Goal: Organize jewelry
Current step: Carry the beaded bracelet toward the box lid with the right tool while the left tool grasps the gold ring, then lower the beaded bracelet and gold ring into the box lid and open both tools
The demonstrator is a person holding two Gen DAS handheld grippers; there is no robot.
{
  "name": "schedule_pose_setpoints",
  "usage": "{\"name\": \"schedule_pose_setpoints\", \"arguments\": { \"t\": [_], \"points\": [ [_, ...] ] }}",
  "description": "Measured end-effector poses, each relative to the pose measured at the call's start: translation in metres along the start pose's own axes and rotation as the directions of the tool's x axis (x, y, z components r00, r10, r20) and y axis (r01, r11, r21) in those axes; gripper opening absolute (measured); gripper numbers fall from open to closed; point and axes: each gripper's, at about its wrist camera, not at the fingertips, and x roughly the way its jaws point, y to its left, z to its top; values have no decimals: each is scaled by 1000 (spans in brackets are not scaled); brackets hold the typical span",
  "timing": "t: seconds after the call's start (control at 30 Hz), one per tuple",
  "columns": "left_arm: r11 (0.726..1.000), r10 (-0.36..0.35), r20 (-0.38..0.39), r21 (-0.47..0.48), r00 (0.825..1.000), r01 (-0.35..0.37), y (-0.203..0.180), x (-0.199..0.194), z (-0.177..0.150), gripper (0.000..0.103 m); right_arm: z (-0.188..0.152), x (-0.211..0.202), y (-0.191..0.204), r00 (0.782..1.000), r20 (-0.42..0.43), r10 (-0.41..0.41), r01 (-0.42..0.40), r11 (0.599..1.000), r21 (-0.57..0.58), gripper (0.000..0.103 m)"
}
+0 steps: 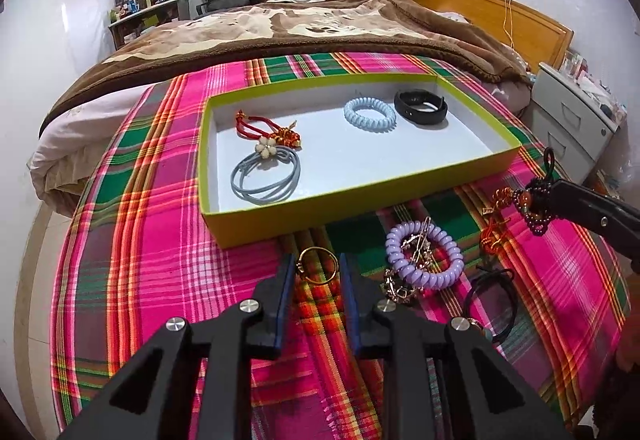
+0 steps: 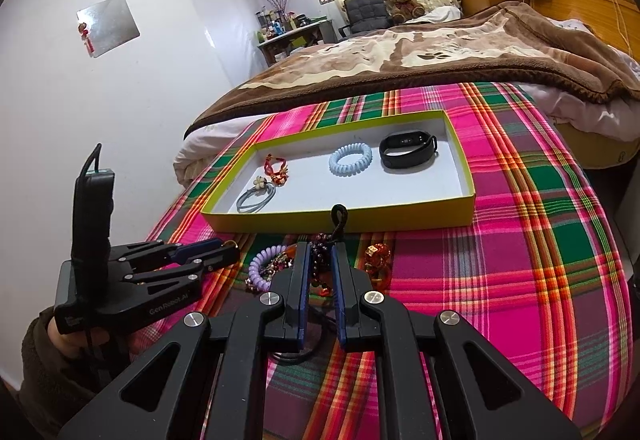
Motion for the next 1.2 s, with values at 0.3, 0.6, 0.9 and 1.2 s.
{"name": "schedule_pose_setpoints", "arguments": {
  "t": [0.3,0.6,0.9,1.2],
  "points": [
    [1000,-24,58,-19,998,25,4,-16,18,24,15,-4,0,1000,23,-9,9,1000,-7,11],
    [997,-65,98,-45,993,70,9,-18,45,24,38,1,-11,998,38,-53,53,999,-10,11],
    [995,-89,86,-42,992,93,9,12,86,24,63,29,-39,991,10,-132,132,991,0,11],
    [991,-118,24,-67,993,119,11,54,107,24,72,66,-62,978,-64,-197,196,980,-29,11]
  ]
}}
